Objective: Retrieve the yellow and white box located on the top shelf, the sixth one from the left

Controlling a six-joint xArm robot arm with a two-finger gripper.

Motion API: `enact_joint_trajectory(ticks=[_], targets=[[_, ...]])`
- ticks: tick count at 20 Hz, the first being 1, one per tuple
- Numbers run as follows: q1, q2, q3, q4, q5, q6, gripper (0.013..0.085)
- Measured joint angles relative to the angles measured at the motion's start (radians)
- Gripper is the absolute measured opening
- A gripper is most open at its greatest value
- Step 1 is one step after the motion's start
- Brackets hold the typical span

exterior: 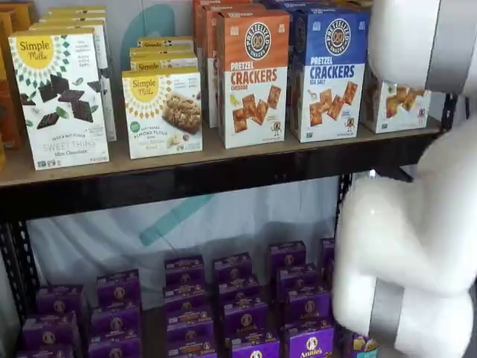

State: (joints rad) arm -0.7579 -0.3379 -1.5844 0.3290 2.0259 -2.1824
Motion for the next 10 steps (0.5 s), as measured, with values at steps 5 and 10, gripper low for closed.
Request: enact_joint_trajectory(ticks=[5,10], targets=[[0.064,0.008,-0.016,-0.121,0.082,0.005,0.0850],[0.032,-0.029,0.029,-0.063,0.057,0.003,0.0850]])
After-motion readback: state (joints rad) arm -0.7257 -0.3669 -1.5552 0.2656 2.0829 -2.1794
